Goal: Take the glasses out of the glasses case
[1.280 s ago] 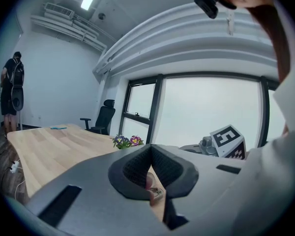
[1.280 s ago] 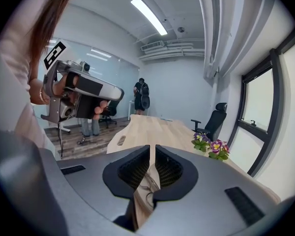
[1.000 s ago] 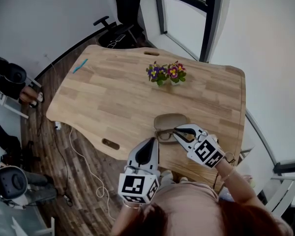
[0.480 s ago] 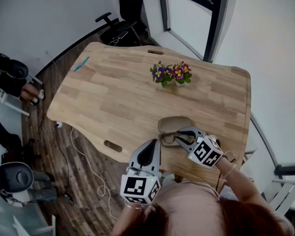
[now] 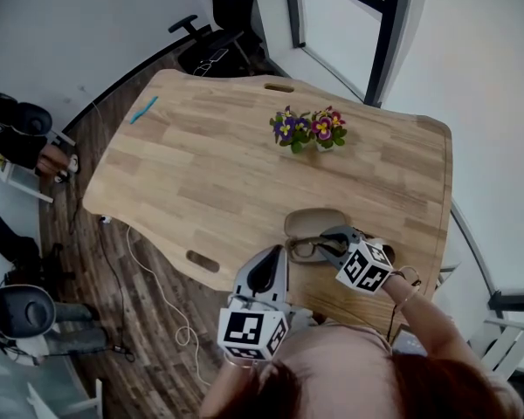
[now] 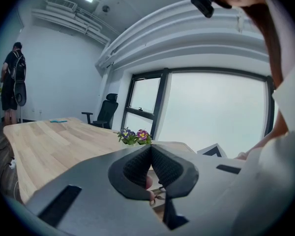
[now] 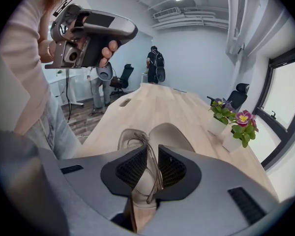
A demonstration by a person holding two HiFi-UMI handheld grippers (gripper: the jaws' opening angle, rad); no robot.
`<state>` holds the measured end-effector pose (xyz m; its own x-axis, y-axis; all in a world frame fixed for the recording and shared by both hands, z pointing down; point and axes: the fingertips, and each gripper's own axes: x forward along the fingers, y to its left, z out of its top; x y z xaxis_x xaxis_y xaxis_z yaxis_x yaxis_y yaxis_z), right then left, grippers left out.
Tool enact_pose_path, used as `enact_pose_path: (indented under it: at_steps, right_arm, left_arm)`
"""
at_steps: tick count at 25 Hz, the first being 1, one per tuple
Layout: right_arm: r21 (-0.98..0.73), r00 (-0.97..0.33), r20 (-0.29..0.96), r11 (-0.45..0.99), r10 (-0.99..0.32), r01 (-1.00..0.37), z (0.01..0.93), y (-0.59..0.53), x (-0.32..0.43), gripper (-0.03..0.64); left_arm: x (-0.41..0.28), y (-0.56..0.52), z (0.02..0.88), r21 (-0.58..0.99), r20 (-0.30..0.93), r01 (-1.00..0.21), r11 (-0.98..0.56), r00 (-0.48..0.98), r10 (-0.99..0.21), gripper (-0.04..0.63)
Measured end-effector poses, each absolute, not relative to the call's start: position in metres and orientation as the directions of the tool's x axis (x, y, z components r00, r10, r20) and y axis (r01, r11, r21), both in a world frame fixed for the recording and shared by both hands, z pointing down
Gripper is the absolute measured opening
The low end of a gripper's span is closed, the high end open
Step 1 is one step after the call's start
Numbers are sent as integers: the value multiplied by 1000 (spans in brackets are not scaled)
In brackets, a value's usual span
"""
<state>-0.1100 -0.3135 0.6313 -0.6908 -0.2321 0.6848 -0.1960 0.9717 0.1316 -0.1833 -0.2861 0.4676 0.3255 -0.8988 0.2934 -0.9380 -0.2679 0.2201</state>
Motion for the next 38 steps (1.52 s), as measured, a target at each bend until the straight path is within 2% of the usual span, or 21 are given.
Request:
enact_pose_path:
  at_steps: [14,30,38]
  right_arm:
    - [112,-632,755,984,-176,-140,672,-321,-119,40]
    - [90,-596,800,996,-73,0,688,-320,-131,24]
    - [129,-609,788,991,-91,18,677,-317,-132,14]
  left_arm:
    - [-193,-296,485,246,323,-938,-244,317,-892,0]
    - [-206,-298,491,251,332,-943,-217,294,-896,0]
    - [-207,-294,491,252,328,-943,-219,296,-897,0]
